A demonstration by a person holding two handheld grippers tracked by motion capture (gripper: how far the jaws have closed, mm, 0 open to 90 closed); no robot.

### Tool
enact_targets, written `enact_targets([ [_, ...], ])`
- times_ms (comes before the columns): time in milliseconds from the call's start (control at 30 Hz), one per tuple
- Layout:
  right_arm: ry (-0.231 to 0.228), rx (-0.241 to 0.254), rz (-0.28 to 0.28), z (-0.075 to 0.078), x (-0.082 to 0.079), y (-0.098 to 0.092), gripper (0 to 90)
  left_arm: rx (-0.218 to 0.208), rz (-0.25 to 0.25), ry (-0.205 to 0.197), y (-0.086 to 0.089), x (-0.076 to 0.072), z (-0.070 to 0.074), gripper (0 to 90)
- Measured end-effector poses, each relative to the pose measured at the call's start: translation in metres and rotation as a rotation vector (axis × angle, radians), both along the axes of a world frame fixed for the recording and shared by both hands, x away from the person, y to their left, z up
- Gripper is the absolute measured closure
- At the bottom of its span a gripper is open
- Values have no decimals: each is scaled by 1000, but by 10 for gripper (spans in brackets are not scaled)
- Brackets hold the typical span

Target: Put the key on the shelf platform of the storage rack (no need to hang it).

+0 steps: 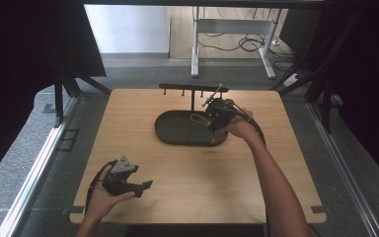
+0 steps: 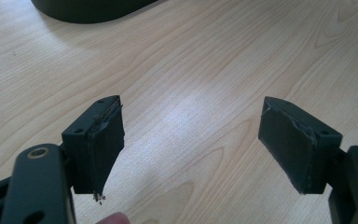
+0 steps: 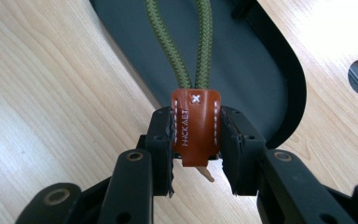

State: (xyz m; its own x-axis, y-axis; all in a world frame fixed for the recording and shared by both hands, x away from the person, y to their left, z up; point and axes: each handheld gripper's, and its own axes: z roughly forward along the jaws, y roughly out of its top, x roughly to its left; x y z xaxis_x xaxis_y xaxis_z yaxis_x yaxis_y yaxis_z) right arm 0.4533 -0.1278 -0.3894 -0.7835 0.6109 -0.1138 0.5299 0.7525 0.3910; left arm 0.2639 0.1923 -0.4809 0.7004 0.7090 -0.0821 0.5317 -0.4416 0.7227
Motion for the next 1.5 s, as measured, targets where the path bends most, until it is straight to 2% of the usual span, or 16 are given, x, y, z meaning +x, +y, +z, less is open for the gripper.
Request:
enact_targets([
  [167, 2, -12, -8, -5, 5, 3, 669, -3, 2, 0, 0, 0, 0, 227],
  [400, 3, -3, -9, -8, 11, 6, 669, -4, 0, -1, 1, 0, 1, 227],
  [700, -6, -16, -3, -7, 17, 14, 669, -13, 7, -4, 3, 0, 1, 227],
  [1133, -15, -2, -18, -3, 29, 21, 669, -20, 13, -9, 7, -1, 3, 227],
  [1500, -17, 0, -14, -13, 37, 22, 668, -19, 12, -7, 7, 0, 3, 227],
])
